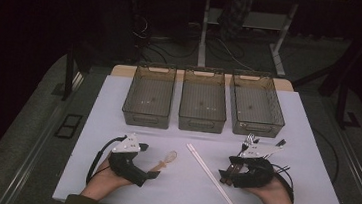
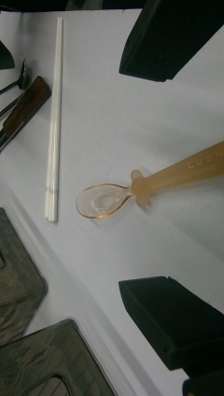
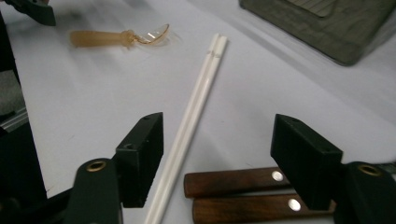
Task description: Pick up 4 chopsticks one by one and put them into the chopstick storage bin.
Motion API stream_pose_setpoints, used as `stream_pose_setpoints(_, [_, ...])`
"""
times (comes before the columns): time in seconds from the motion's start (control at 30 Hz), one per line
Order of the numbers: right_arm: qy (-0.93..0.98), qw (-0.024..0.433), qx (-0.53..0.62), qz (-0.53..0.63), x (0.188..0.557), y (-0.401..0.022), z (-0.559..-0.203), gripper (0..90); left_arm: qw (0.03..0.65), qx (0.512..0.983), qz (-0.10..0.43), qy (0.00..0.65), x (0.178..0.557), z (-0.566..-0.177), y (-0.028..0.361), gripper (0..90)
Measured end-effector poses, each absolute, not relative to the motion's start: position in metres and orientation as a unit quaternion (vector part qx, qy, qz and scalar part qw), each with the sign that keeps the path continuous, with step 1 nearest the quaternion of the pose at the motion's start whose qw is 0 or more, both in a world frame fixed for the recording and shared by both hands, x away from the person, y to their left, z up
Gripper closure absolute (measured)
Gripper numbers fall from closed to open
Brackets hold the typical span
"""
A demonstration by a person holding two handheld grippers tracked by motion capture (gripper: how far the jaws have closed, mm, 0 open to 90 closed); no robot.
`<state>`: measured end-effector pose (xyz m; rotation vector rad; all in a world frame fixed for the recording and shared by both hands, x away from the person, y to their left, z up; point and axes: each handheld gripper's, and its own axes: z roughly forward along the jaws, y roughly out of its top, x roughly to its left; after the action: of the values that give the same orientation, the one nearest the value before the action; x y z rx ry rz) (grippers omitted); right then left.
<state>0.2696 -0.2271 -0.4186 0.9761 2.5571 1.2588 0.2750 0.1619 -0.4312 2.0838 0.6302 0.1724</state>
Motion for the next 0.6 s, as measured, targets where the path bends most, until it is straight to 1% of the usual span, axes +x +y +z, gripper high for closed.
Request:
stream_pose_setpoints(0.1, [0.851,0.062,0.32,0.411,0.271,-0.221,-0.419,37.6,0.461,0.846,0.07,0.257,0.275,-0.431,0.162,0.0])
stream_pose_setpoints(0.13, [0.856,0.058,0.319,0.403,0.273,-0.216,-0.42,40.4,0.462,0.846,0.07,0.257,0.275,-0.431,0.162,0.0])
stream_pose_setpoints(0.2, [0.858,0.056,0.317,0.401,0.273,-0.213,-0.42,40.9,0.461,0.847,0.069,0.256,0.275,-0.432,0.162,0.0])
stream_pose_setpoints(0.33, [0.863,0.047,0.314,0.393,0.277,-0.204,-0.422,45.8,0.461,0.847,0.071,0.255,0.275,-0.431,0.162,0.0])
stream_pose_setpoints(0.37, [0.866,0.043,0.313,0.387,0.28,-0.199,-0.422,48.3,0.461,0.847,0.071,0.255,0.275,-0.432,0.162,0.0])
stream_pose_setpoints(0.57, [0.875,0.04,0.308,0.371,0.285,-0.185,-0.425,52.6,0.462,0.846,0.072,0.256,0.275,-0.431,0.163,0.0])
stream_pose_setpoints(0.6, [0.877,0.04,0.311,0.364,0.288,-0.18,-0.427,54.5,0.462,0.846,0.072,0.256,0.275,-0.431,0.163,0.0])
